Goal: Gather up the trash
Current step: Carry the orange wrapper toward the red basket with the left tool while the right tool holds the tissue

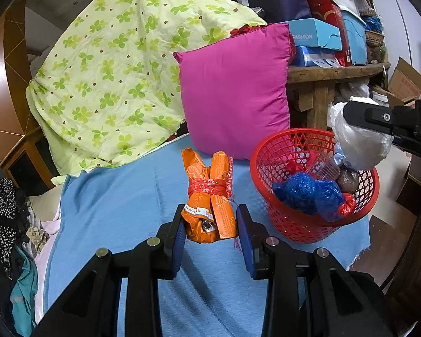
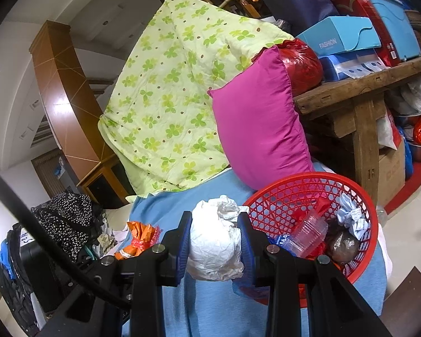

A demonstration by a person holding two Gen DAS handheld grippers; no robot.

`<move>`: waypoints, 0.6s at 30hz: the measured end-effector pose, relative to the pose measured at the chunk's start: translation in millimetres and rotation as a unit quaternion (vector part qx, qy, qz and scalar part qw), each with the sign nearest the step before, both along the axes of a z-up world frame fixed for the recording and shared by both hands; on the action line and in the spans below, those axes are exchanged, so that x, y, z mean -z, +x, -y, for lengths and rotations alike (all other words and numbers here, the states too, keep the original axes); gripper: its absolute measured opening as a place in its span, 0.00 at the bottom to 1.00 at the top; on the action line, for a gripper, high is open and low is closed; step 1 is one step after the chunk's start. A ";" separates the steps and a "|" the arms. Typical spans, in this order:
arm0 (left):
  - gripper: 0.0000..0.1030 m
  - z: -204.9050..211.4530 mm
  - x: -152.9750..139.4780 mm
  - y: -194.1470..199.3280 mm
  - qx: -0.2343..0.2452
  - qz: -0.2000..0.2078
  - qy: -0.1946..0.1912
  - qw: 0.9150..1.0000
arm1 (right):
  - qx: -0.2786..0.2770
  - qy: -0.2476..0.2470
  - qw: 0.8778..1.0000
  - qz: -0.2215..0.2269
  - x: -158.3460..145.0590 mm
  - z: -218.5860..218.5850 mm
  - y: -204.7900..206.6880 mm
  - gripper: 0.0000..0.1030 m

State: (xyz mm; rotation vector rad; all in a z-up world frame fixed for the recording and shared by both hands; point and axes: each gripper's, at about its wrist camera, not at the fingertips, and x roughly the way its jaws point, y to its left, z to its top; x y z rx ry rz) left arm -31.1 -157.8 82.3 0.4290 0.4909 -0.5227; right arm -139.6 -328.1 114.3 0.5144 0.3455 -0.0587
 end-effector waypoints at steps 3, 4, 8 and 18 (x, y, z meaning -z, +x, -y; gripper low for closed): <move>0.36 2.2 0.8 -0.3 0.002 -0.001 0.001 1.000 | 0.000 0.001 1.000 -0.001 0.4 2.1 1.0 0.34; 0.36 2.8 0.9 -0.5 0.003 -0.001 0.002 1.000 | 0.001 0.002 1.000 -0.001 0.5 2.6 1.2 0.34; 0.36 5.9 1.8 -0.7 0.005 -0.002 0.004 1.000 | 0.000 0.002 1.000 -0.001 0.8 4.5 2.0 0.34; 0.36 13.1 2.8 -1.7 0.015 -0.002 0.008 1.000 | 0.005 0.002 1.000 0.000 1.4 11.7 2.4 0.34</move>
